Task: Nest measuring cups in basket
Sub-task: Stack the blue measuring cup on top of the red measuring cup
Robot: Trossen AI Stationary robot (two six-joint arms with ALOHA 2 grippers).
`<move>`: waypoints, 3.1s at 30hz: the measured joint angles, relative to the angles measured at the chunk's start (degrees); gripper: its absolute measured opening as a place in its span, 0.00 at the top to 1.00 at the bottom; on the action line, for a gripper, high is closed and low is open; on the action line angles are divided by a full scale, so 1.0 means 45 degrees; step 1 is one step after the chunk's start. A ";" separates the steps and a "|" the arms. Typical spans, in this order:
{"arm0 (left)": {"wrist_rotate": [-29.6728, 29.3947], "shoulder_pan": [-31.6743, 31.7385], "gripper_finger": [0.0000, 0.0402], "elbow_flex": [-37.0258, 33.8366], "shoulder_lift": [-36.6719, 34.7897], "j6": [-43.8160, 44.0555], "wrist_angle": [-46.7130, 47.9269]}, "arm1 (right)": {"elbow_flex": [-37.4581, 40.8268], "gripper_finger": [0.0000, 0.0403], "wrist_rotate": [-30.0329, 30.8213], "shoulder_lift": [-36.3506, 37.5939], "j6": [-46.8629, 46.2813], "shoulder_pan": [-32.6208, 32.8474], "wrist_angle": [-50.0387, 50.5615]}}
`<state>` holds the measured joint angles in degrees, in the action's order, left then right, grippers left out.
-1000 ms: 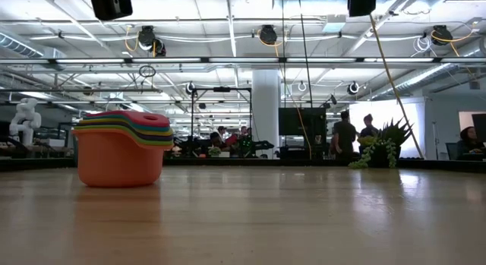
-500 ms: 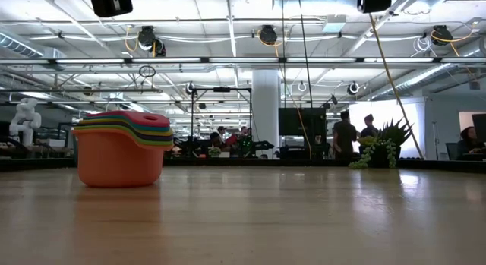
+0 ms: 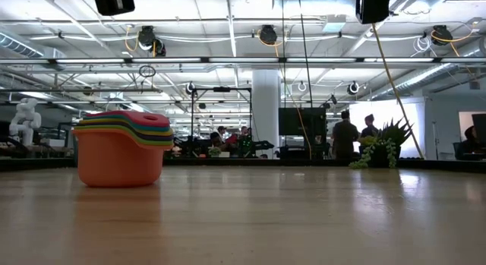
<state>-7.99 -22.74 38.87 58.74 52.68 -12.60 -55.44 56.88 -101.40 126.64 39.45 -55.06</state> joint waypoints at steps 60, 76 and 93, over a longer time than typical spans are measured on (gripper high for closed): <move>-0.0718 0.0405 0.25 -0.0010 -0.0447 -0.6323 -0.0889 | 0.0010 1.00 0.1014 0.0003 -0.7083 -0.0520 -0.0631; -0.2594 0.0238 0.30 -0.0005 -0.1967 -0.8204 0.2660 | -0.1756 1.00 0.2274 0.0003 -2.0474 0.0011 0.4131; -0.2602 0.0107 0.46 -0.0005 -0.2012 -0.8038 0.3532 | -0.7342 1.00 0.3253 -0.4843 -1.6294 -0.0009 0.5307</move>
<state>-19.70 -22.26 38.85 49.69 16.51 3.29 -88.48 71.52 -123.19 53.31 39.41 -31.18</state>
